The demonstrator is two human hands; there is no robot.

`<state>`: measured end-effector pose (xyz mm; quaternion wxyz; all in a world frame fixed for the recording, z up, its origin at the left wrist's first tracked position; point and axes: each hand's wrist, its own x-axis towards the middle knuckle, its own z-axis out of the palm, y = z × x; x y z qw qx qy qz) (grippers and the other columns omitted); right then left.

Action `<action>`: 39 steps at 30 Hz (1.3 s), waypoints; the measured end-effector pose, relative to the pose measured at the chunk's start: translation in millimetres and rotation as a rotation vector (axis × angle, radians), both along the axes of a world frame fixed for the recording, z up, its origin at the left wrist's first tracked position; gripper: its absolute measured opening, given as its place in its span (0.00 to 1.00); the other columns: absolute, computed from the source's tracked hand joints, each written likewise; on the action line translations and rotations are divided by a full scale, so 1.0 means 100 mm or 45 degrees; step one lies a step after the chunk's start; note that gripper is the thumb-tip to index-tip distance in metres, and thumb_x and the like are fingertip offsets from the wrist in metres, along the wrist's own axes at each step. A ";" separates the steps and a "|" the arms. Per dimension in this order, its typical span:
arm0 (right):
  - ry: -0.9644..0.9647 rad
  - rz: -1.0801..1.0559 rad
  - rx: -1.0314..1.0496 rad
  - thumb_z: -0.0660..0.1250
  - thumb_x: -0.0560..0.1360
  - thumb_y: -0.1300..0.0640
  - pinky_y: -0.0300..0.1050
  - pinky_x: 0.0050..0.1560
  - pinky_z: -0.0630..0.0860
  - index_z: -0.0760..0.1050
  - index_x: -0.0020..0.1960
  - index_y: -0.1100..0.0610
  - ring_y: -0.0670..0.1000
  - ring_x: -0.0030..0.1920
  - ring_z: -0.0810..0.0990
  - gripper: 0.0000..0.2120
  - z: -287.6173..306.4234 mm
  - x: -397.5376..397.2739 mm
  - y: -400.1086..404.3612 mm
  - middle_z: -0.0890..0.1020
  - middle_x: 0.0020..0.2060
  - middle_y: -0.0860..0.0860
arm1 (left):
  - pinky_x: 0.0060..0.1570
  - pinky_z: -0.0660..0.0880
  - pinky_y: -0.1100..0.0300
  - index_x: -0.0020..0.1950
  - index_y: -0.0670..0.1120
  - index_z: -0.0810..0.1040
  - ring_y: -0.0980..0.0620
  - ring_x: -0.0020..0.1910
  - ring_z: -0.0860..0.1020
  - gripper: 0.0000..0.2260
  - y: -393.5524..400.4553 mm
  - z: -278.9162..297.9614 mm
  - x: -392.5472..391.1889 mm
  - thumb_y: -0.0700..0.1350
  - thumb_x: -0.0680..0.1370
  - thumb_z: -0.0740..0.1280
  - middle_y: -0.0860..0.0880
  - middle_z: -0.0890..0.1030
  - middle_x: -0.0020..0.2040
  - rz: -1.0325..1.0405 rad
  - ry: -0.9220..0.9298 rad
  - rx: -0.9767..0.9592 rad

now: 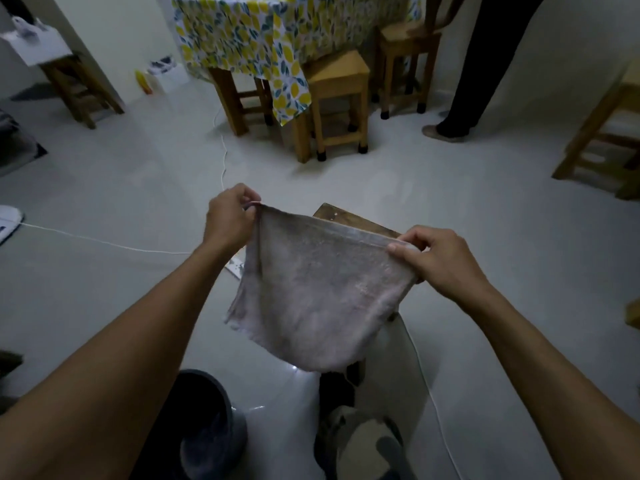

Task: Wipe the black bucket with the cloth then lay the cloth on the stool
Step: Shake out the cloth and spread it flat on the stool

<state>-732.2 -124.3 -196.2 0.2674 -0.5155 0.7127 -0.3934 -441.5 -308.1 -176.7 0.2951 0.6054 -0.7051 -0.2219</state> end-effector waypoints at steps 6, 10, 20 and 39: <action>0.138 -0.216 0.139 0.74 0.76 0.50 0.49 0.40 0.82 0.84 0.45 0.53 0.54 0.38 0.84 0.07 -0.67 -0.53 -0.67 0.84 0.38 0.52 | 0.48 0.71 0.59 0.55 0.42 0.82 0.46 0.53 0.80 0.08 -0.74 -0.64 -0.89 0.35 0.80 0.64 0.41 0.82 0.56 -0.074 -0.116 0.066; 0.186 -0.292 0.138 0.74 0.76 0.49 0.48 0.43 0.78 0.84 0.45 0.53 0.53 0.39 0.82 0.08 -1.01 -0.71 -0.83 0.83 0.37 0.48 | 0.50 0.72 0.59 0.57 0.41 0.82 0.43 0.57 0.80 0.08 -0.95 -1.01 -1.12 0.35 0.80 0.65 0.40 0.81 0.58 -0.101 -0.140 0.091; 0.680 -0.491 0.110 0.69 0.78 0.58 0.54 0.53 0.79 0.78 0.60 0.52 0.56 0.55 0.75 0.11 -1.40 -0.54 -0.95 0.77 0.56 0.54 | 0.58 0.71 0.60 0.74 0.48 0.65 0.50 0.59 0.75 0.27 -0.88 -1.42 -1.31 0.44 0.78 0.72 0.42 0.69 0.70 -0.181 -0.065 0.099; 0.909 0.064 0.321 0.45 0.82 0.33 0.64 0.80 0.42 0.51 0.83 0.45 0.57 0.83 0.41 0.33 -1.72 0.33 -0.89 0.47 0.84 0.51 | 0.78 0.45 0.42 0.82 0.57 0.50 0.52 0.82 0.43 0.29 0.02 -1.93 -1.14 0.64 0.83 0.42 0.54 0.46 0.83 -0.553 -0.764 -0.070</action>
